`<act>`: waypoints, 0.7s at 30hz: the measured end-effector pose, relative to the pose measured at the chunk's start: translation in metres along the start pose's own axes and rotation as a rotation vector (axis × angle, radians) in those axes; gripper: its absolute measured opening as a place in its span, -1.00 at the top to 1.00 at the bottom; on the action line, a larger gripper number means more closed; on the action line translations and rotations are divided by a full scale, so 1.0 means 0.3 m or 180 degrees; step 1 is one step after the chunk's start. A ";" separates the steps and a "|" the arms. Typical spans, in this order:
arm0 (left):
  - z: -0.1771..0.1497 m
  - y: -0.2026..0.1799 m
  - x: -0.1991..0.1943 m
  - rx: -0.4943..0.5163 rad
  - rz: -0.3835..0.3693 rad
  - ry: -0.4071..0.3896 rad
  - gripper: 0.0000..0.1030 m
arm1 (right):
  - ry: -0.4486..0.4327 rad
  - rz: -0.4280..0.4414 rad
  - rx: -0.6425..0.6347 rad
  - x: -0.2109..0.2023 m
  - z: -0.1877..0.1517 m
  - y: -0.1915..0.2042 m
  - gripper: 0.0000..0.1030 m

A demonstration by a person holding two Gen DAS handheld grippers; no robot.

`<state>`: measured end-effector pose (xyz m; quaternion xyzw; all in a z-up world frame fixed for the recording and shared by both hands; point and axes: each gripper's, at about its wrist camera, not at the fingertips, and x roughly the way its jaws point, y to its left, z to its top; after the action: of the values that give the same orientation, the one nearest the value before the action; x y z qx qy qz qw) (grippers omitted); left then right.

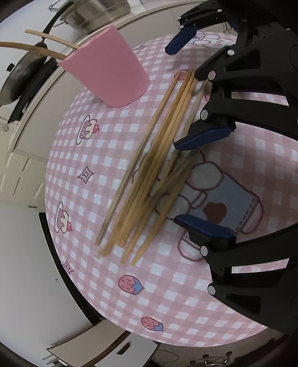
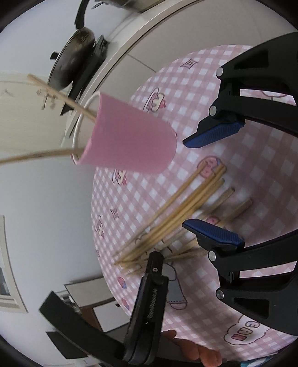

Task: Organize utensils
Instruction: 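Move both open grippers back down to the chopstick pile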

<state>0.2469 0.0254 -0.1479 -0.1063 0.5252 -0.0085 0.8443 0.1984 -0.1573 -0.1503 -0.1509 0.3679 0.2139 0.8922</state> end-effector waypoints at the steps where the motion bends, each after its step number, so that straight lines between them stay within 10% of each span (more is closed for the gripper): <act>1: -0.001 0.009 -0.003 -0.0008 -0.0007 -0.0003 -0.13 | 0.0023 -0.0001 -0.0026 0.004 0.001 0.008 -0.19; 16: 0.010 0.067 -0.011 0.0041 0.0037 0.0091 -0.13 | 0.0054 0.0043 -0.0161 0.014 0.019 0.063 -0.19; 21: 0.023 0.075 -0.005 0.0180 0.0151 0.0070 0.44 | 0.0046 0.0088 -0.0186 0.003 0.025 0.082 -0.19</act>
<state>0.2501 0.0488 -0.1480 -0.0699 0.5363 -0.0045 0.8411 0.1912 -0.1326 -0.1486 -0.1734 0.3701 0.2358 0.8817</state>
